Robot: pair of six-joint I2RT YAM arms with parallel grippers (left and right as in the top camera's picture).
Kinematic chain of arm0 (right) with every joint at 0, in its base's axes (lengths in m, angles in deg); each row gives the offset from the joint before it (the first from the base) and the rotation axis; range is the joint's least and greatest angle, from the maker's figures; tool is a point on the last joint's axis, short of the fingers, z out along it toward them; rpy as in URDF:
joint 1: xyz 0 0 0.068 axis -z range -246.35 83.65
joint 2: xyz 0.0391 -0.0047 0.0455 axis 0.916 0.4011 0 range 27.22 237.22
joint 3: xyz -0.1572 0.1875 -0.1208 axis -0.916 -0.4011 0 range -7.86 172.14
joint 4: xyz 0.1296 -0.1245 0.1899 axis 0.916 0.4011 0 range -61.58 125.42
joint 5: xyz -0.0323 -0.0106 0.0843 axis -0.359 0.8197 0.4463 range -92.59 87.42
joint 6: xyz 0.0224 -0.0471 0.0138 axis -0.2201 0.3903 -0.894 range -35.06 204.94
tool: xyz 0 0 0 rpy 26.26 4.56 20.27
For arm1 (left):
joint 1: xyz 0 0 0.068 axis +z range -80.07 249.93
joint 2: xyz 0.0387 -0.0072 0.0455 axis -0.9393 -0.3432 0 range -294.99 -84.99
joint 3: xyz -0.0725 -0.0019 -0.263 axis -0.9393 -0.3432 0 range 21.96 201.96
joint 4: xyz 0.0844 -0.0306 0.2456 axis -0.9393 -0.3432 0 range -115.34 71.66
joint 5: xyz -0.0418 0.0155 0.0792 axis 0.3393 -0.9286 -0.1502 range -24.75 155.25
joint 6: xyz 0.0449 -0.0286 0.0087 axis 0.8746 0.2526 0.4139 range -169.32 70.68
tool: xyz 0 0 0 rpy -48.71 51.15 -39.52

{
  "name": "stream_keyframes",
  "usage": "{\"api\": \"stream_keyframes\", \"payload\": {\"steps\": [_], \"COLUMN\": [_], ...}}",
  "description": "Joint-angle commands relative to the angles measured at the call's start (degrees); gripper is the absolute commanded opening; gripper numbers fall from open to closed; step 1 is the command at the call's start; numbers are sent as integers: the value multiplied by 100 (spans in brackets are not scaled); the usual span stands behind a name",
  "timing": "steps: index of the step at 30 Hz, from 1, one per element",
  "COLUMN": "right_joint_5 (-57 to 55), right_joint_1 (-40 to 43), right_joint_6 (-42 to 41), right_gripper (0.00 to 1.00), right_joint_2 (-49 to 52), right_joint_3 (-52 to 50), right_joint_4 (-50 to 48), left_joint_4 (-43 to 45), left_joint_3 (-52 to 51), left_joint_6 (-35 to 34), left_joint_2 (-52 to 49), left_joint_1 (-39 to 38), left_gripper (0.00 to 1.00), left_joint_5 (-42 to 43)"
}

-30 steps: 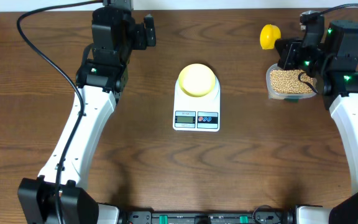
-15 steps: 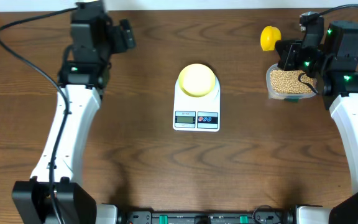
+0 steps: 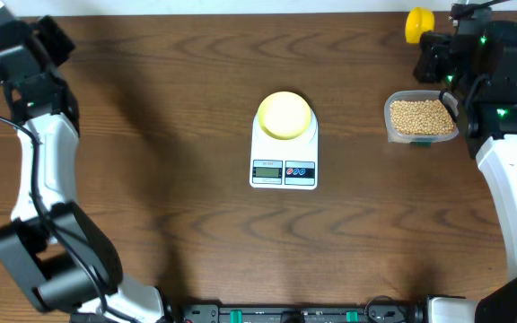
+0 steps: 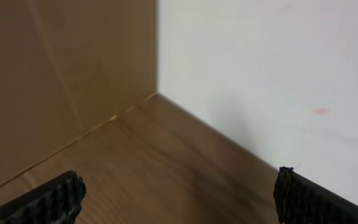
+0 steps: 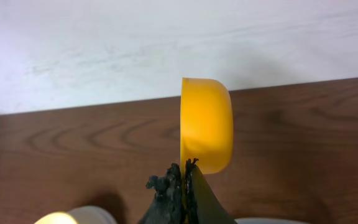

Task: Scoop item into bowl and weigh 50g on scale

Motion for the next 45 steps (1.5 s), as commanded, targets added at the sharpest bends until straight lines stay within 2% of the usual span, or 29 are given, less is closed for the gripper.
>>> {"api": "stream_keyframes", "payload": {"steps": [1,8,21,26,31,33,34,36,39,40,43,45], "right_joint_5": [-267,-264,-378,-520,-284,-190,-35,208,313,426,472,492], "right_joint_1": [24,24,24,61,76,76,76,76,76,76,72,66], "right_joint_6": [-334,-1300,-1779,-1867,-1329,-1062,-754,-323,291,667,1152,1467], "right_gripper": [1,1,1,1,1,1,1,1,1,1,1,1], "right_joint_2": [-92,-92,-92,-92,-96,-98,-107,-149,-286,-393,-575,-695], "right_joint_3": [109,109,109,109,118,160,234,341,402,402,402,402], "right_joint_4": [-57,-37,17,461,811,1032,1283,1596,1932,2072,2264,2328], "left_joint_4": [155,186,343,608,662,660,612,533,435,203,-817,-2079], "left_joint_3": [55,55,55,55,55,55,57,57,57,57,57,57], "left_joint_6": [-28,-26,-28,-26,-44,-400,-914,-1419,-1681,-1851,-2087,-2057], "left_joint_2": [-273,-313,-354,-354,-354,-352,-321,-243,-122,-20,251,509], "left_joint_1": [160,273,435,483,426,345,256,140,-31,-127,-385,-688], "left_gripper": [99,99,99,99,99,99,99,99,99,99,99,99], "left_joint_5": [-118,-122,-120,-122,-79,-22,151,715,1759,2280,3084,3252]}}
